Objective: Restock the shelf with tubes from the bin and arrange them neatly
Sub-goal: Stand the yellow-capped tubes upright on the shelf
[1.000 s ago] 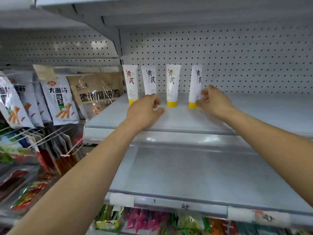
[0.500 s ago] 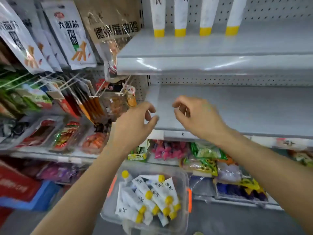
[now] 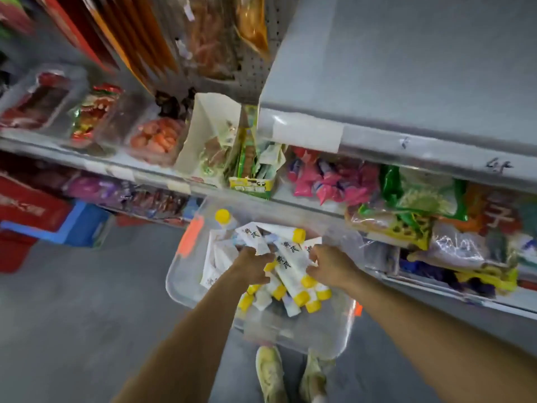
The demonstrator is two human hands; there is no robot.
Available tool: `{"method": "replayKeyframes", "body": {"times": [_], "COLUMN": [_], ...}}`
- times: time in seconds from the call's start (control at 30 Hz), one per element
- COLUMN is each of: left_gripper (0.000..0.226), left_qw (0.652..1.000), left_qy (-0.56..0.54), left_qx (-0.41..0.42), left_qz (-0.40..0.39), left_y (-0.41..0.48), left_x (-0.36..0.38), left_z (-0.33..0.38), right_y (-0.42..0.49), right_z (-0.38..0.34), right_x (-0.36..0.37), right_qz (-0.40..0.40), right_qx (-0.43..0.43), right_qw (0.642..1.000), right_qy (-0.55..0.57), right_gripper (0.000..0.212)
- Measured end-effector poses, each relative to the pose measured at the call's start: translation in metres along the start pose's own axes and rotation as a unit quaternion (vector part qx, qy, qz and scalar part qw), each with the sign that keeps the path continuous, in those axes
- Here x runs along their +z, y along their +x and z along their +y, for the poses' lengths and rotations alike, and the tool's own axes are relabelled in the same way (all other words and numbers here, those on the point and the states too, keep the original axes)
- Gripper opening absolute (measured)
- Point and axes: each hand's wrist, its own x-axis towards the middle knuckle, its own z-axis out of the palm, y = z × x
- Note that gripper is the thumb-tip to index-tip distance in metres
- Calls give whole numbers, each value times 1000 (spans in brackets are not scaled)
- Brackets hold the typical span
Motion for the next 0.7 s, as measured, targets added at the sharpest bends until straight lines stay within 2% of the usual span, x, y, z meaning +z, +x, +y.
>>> {"method": "replayKeyframes", "body": {"times": [0.03, 0.07, 0.1, 0.13, 0.17, 0.23, 0.37, 0.43, 0.53, 0.63, 0.7], "left_gripper": [36, 57, 77, 84, 83, 78, 88, 90, 93, 60, 46], "left_qw": [999, 996, 996, 993, 987, 975, 962, 956, 976, 984, 978], "left_qy": [40, 84, 62, 33, 46, 94, 150, 170, 82, -114, -176], "left_qx": [-13, -19, -28, -33, -32, -43, -36, -23, -54, -99, -100], "left_qz": [-6, 19, 62, 105, 153, 195, 227, 237, 192, 92, 45], "left_y": [16, 34, 45, 53, 63, 77, 93, 96, 94, 70, 44], "left_x": [5, 11, 17, 20, 22, 25, 29, 32, 28, 20, 14], "left_z": [-7, -13, -16, -17, -20, -23, -21, -20, -20, -22, -21], "right_y": [10, 19, 26, 33, 38, 45, 54, 56, 51, 37, 20], "right_z": [4, 7, 9, 10, 10, 8, -3, -7, -8, -6, -10], "right_x": [10, 18, 26, 34, 40, 51, 56, 55, 49, 42, 33], "right_qz": [-6, -10, -9, -5, 0, 14, 35, 14, -44, -100, -117], "right_qx": [13, 25, 32, 35, 32, 18, 25, 40, 84, 122, 127], "right_qw": [1000, 1000, 999, 999, 998, 996, 990, 992, 995, 963, 945], "right_qy": [-6, -13, -22, -33, -46, -82, -135, -121, -20, 220, 277], "right_gripper": [30, 39, 45, 50, 53, 53, 54, 57, 58, 30, 21]}}
